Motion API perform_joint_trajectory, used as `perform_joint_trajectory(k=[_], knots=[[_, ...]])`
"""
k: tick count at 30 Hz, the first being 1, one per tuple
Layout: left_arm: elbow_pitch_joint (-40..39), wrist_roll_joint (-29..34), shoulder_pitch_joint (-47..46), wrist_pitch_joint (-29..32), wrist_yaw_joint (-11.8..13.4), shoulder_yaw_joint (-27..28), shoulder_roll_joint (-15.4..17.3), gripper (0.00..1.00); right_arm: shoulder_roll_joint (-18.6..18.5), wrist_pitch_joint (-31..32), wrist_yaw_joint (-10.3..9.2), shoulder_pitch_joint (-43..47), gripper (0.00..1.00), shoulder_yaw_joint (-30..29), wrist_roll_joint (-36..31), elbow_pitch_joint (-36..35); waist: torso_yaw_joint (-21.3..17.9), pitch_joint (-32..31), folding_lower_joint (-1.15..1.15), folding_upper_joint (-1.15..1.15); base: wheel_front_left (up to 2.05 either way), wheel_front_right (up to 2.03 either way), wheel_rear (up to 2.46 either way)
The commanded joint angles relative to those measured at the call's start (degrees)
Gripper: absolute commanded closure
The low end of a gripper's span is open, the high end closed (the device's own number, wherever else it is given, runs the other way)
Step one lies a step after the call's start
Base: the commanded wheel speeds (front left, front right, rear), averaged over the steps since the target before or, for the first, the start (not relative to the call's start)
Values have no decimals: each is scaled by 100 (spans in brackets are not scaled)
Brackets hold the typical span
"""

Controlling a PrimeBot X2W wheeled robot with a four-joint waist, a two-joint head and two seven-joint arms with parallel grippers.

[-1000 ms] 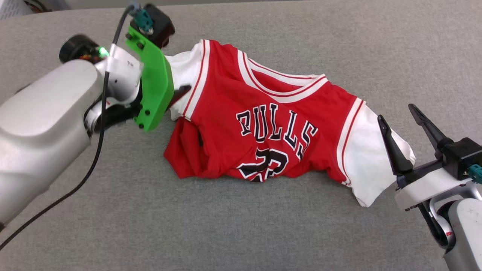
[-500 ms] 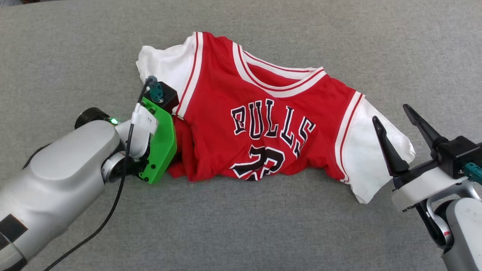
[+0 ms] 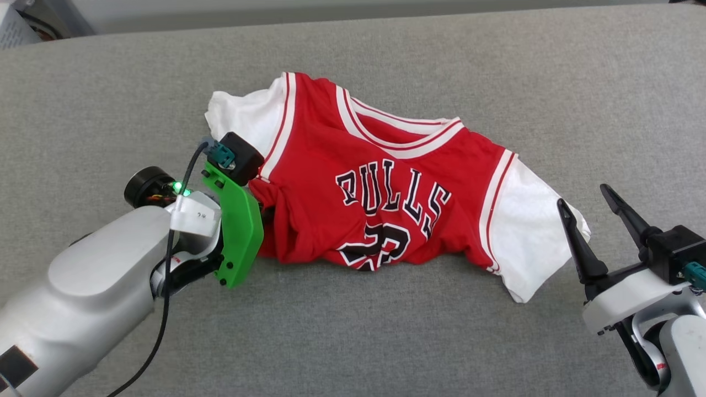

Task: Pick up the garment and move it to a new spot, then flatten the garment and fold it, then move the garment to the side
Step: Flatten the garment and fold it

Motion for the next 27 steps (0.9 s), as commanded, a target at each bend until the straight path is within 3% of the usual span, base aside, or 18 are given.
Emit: perform_joint_trajectory(k=[1,6,13,17,26,27], knots=[[-185,2,134,-73,35,39,129,100,18,-1,-5,93,0,-4,38,-16,201,-369,0,0,0,0,0],[-1099,171,507,-113,218,-93,391,100,33,48,-5,266,0,-43,52,-96,259,-585,0,0,0,0,0],[-1816,595,1213,98,544,-311,105,100,65,89,-5,347,0,-113,51,-234,207,-534,0,0,0,0,0],[-1507,979,1577,192,594,-361,-290,100,70,112,-5,335,0,-151,47,-278,109,-341,0,0,0,0,0],[-383,1304,2066,79,354,-371,-825,100,54,138,-5,299,0,-213,27,-254,56,-221,0,0,0,0,0],[-326,1331,2073,-11,382,-351,-850,62,58,150,-5,309,0,-219,20,-250,66,-253,0,0,0,0,0]])
